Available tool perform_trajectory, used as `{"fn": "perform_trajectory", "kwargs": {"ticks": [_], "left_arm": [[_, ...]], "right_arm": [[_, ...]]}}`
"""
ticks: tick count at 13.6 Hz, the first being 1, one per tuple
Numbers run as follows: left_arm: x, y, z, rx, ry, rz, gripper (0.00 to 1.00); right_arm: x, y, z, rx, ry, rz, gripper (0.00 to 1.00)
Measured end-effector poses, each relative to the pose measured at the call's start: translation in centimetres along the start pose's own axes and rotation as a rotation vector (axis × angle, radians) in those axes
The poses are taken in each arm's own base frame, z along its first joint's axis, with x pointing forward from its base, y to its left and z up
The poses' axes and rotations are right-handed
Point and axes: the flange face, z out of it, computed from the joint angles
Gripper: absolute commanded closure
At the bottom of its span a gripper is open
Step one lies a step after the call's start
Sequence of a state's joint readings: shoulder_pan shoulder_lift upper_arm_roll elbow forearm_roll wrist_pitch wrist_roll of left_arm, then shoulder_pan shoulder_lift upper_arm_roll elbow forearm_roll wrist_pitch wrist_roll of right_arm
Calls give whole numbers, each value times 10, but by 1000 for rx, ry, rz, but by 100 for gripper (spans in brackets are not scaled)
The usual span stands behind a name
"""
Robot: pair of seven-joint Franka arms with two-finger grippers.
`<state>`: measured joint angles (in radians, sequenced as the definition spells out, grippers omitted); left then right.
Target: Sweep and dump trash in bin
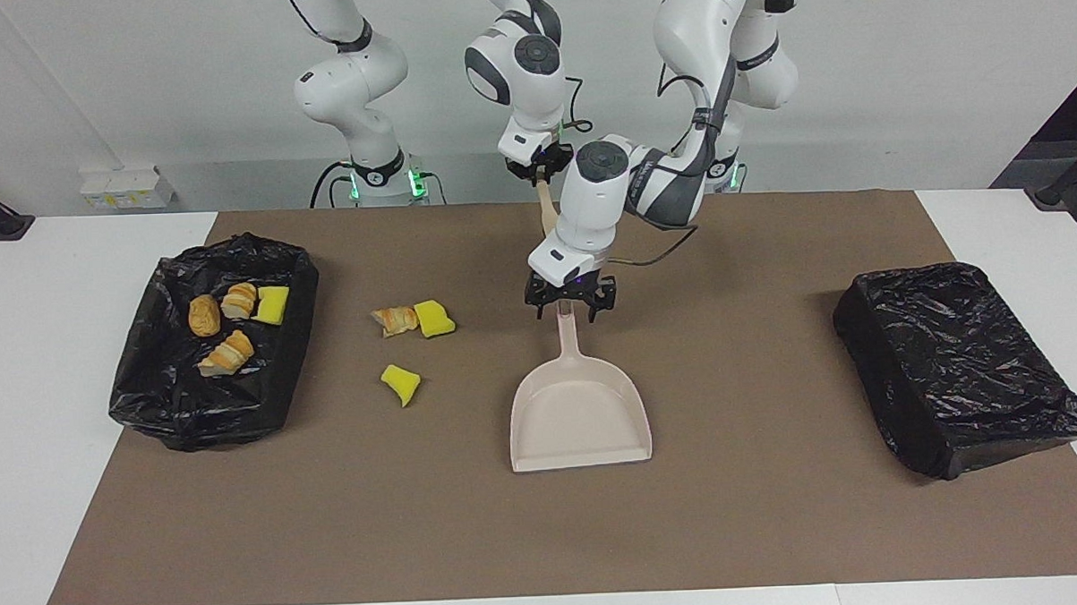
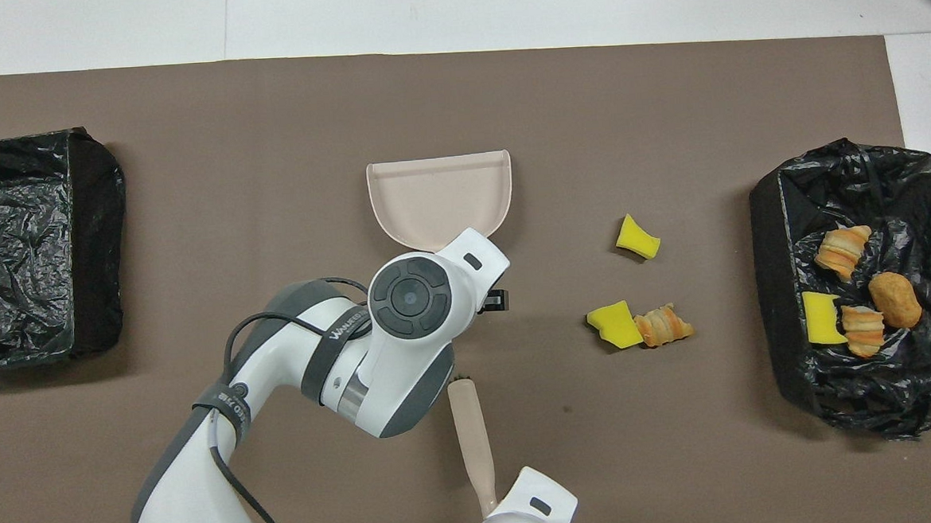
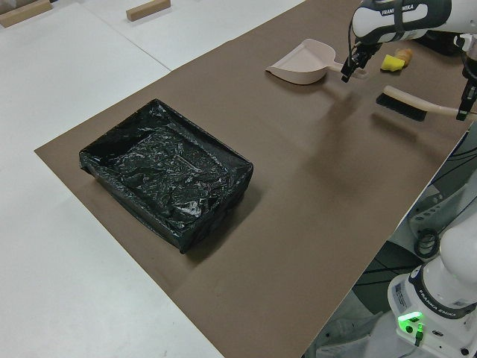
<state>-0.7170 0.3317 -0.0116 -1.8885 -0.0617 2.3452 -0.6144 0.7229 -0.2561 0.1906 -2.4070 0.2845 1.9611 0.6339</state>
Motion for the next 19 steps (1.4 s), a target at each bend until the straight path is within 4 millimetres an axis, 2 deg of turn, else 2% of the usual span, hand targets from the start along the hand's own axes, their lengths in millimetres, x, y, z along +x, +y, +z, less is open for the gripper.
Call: {"fn": "perform_trajectory", "kwargs": {"ticks": [2, 3, 5, 6, 7, 10, 11, 13, 15, 16, 17, 19], "left_arm": [[3, -1, 3, 5, 3, -31, 20], [7, -3, 0, 5, 8, -39, 30], [14, -5, -7, 2, 18, -51, 78], [15, -5, -9, 2, 19, -53, 100], [15, -5, -9, 3, 16, -54, 100], [21, -12, -10, 10, 21, -43, 100], [27, -20, -12, 13, 23, -12, 100], [46, -51, -22, 30, 7, 73, 100], [65, -89, -44, 51, -33, 174, 100], [74, -105, -61, 59, -62, 260, 100], [84, -118, -79, 58, -81, 373, 100], [96, -139, -94, 53, -101, 545, 100]], "right_arm": [[-3, 31, -25, -48, -4, 29, 100], [-3, 47, -36, -67, -2, 39, 100], [0, 83, -57, -83, -2, 46, 100], [5, 108, -69, -87, -1, 38, 100], [11, 133, -79, -84, 5, 29, 100], [33, 226, -105, -119, 54, 57, 100], [38, 247, -108, -150, 63, 63, 100], [47, 281, -109, -213, 73, 61, 100], [56, 307, -103, -256, 59, 69, 100], [61, 313, -94, -260, 42, 73, 100], [67, 316, -80, -258, 24, 71, 100], [73, 319, -55, -255, -1, 64, 100]]}}
